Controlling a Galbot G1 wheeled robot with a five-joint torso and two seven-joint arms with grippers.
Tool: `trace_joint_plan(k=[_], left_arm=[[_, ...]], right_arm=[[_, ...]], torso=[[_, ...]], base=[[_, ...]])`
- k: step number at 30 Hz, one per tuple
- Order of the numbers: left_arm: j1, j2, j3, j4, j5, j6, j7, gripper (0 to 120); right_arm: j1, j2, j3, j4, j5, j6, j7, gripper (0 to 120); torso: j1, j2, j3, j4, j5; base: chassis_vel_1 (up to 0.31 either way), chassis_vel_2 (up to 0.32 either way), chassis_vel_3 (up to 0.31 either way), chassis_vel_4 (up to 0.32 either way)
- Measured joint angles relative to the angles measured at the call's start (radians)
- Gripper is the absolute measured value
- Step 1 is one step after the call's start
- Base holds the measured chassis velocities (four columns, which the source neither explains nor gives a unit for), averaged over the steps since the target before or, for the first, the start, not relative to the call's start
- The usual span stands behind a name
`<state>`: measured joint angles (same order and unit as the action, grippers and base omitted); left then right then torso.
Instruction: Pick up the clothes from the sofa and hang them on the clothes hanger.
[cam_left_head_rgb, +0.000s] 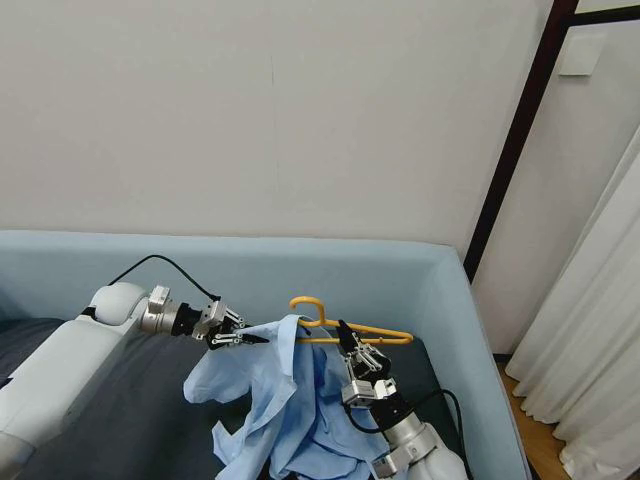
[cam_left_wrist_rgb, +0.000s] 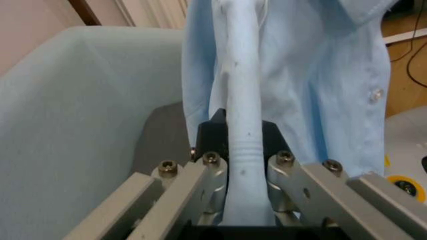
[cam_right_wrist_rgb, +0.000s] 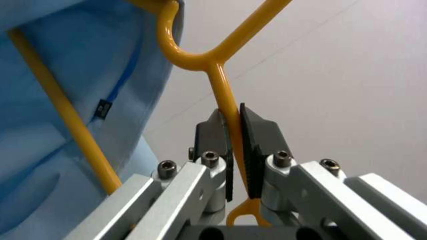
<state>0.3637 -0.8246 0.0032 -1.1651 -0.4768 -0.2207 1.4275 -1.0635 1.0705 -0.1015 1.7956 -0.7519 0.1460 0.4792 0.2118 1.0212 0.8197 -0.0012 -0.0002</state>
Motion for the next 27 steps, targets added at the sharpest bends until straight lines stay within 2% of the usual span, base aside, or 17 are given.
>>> trace_joint_plan(k=[1, 4, 6, 11, 12, 14, 17, 18, 21, 25, 27], left_arm=[[0.0, 0.0, 0.0, 0.0, 0.0, 0.0, 0.0, 4], [0.002, -0.008, -0.005, 0.016, 0.001, 0.011, -0.026, 4], [0.005, -0.01, -0.011, 0.021, 0.001, 0.021, -0.029, 4], [0.01, -0.017, -0.043, 0.048, 0.01, 0.039, -0.029, 4], [0.01, -0.017, -0.043, 0.048, 0.01, 0.039, -0.029, 4], [0.011, -0.02, -0.056, 0.055, 0.01, 0.039, -0.03, 4], [0.017, -0.021, -0.072, 0.056, 0.012, 0.039, -0.03, 4], [0.017, -0.021, -0.072, 0.056, 0.012, 0.039, -0.03, 4], [0.032, -0.014, -0.081, 0.043, 0.013, 0.037, -0.03, 4], [0.047, -0.008, -0.09, 0.025, 0.013, 0.037, -0.03, 4], [0.052, -0.003, -0.095, 0.018, 0.012, 0.036, -0.03, 4]], right_arm=[[0.0, 0.0, 0.0, 0.0, 0.0, 0.0, 0.0, 4], [-0.004, -0.002, -0.016, 0.005, 0.07, 0.009, 0.001, 17], [-0.005, -0.005, -0.023, 0.006, 0.106, 0.021, -0.002, 20], [-0.02, -0.035, -0.055, 0.017, 0.366, 0.159, -0.089, 43], [-0.02, -0.035, -0.055, 0.017, 0.366, 0.159, -0.089, 43], [-0.029, -0.046, -0.052, 0.003, 0.431, 0.179, -0.121, 52], [-0.042, -0.058, -0.076, -0.027, 0.571, 0.114, -0.095, 66], [-0.042, -0.058, -0.076, -0.027, 0.571, 0.114, -0.095, 66], [-0.041, -0.046, -0.127, -0.055, 0.795, 0.049, -0.067, 77], [-0.019, -0.005, -0.153, -0.111, 0.98, 0.047, -0.057, 92], [-0.008, 0.015, -0.154, -0.146, 1.016, 0.059, -0.056, 98]], torso=[[0.0, 0.0, 0.0, 0.0, 0.0], [0.0, 0.0, 0.0, 0.0, 0.0], [0.0, 0.0, 0.0, -0.0001, 0.0], [0.0, 0.0, 0.0, 0.0001, -0.0001], [0.0, 0.0, 0.0, 0.0001, -0.0001], [0.0, 0.0, 0.0, 0.0001, -0.0001], [0.0, 0.0, 0.0, -0.0002, -0.0001], [0.0, 0.0, 0.0, -0.0002, -0.0001], [0.0, 0.0, 0.0, -0.0002, -0.0002], [0.0, 0.0, 0.0, 0.0003, 0.0001], [0.0, 0.0, 0.0, 0.0002, 0.0]], base=[[0.0, 0.0, 0.0, 0.0], [0.0, 0.0, 0.0, 0.0], [0.0, 0.0, 0.0, 0.0], [0.0, 0.0, 0.0, 0.0], [0.0, 0.0, 0.0, 0.0], [0.0, 0.0, 0.0, 0.0], [0.0, 0.0, 0.0, 0.0], [0.0, 0.0, 0.0, 0.0], [0.0, 0.0, 0.0, 0.0], [0.0, 0.0, 0.0, 0.0], [0.0, 0.0, 0.0, 0.0]])
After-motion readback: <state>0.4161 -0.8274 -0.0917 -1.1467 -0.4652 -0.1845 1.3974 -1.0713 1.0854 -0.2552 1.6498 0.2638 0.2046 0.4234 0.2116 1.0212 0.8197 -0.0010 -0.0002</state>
